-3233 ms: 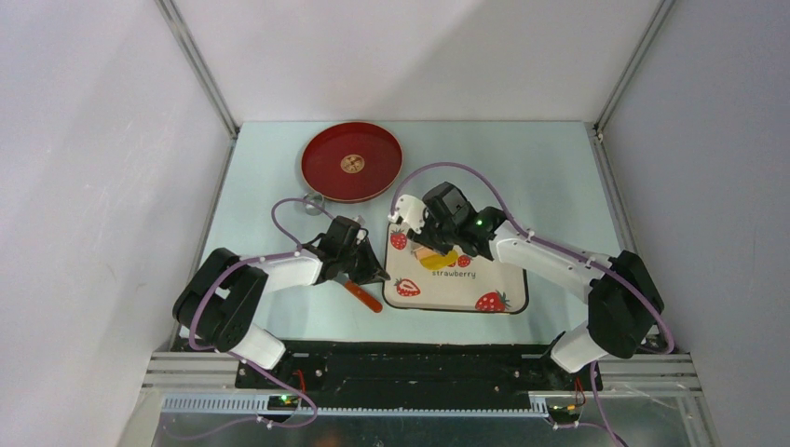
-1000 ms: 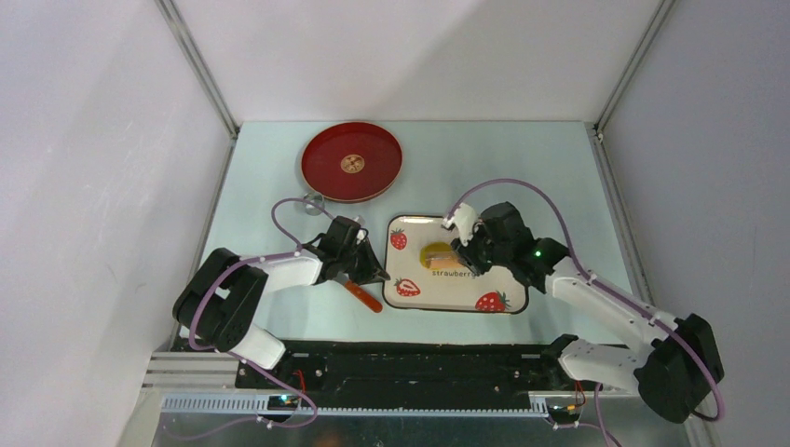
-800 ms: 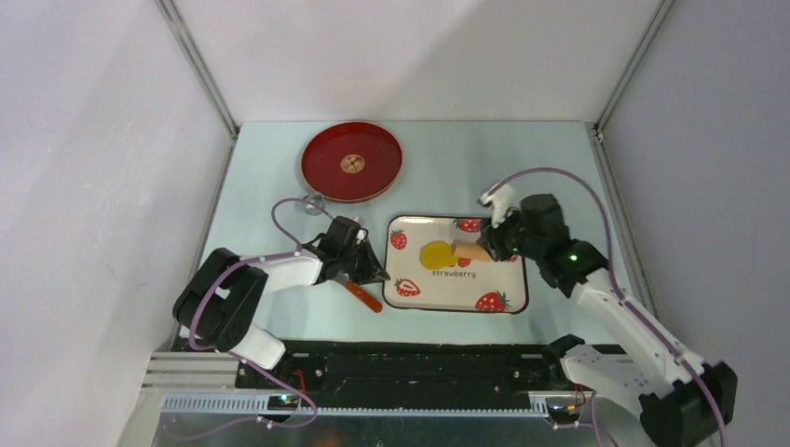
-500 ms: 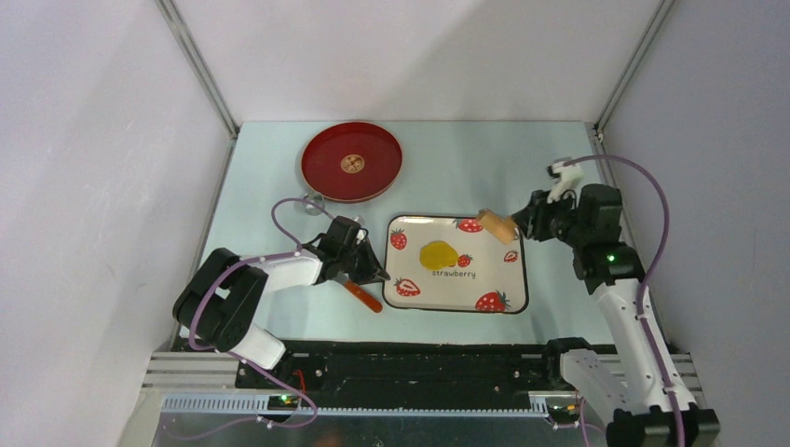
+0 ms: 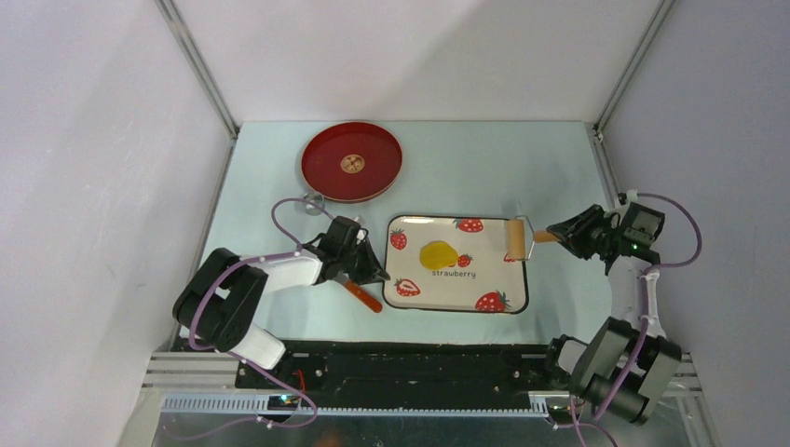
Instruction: Roll out the dumpling wrappers from the dough
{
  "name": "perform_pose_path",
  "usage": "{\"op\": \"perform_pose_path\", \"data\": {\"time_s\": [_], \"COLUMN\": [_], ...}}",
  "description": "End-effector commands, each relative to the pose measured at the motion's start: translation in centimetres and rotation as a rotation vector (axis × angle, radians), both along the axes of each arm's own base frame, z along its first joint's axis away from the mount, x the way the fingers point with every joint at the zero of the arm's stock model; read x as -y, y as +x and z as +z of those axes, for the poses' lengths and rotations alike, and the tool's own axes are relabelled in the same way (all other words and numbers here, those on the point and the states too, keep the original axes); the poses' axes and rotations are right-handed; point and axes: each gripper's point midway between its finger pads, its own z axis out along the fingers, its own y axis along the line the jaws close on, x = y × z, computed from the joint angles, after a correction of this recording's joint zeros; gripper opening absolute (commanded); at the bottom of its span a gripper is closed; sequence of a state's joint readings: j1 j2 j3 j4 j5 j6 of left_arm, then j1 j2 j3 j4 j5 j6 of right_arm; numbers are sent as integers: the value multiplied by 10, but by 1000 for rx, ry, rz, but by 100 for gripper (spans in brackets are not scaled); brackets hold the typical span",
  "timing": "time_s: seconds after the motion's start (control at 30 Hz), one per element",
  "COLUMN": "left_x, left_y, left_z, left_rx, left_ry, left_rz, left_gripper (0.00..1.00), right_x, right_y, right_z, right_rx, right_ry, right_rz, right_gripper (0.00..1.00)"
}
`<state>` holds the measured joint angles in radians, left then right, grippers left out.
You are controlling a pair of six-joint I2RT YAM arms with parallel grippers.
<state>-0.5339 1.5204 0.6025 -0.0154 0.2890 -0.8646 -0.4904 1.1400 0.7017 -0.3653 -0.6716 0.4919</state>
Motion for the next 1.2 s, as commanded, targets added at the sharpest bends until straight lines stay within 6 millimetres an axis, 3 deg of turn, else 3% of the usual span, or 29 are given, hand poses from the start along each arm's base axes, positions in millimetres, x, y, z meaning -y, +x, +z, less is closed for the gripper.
{"op": "perform_pose_path", "data": {"time_s": [0.0,0.27,0.63,0.73,0.97,1.03,1.07,1.17], "left_x": [-41,-64,-57,-55,-46,-44,-44,-42], "left_y": [-14,-21,-18,-14,-4,-2,-2,-1], "left_z": [-35,-42,-48,-47,-40,-39,-39,-37], "left_rx": [-76,-109,-125,-114,-77,-73,-72,-64], "left_ry": [167,166,145,140,144,153,157,166], "left_rz": [80,135,96,90,39,26,23,9], "left_gripper": [0,0,0,0,0,0,0,0], "right_x": [12,33,35,35,53,58,60,62], "right_y": [18,32,46,47,44,42,41,39], "right_z": [28,24,-13,-23,-32,-33,-34,-34], "right_rx": [123,49,-116,-153,-206,-223,-233,-247], "right_ry": [21,-25,-134,-170,-246,-261,-265,-279], "right_rz": [2,29,94,105,44,13,2,-17], "right_gripper": [0,0,1,18,38,50,65,71]}}
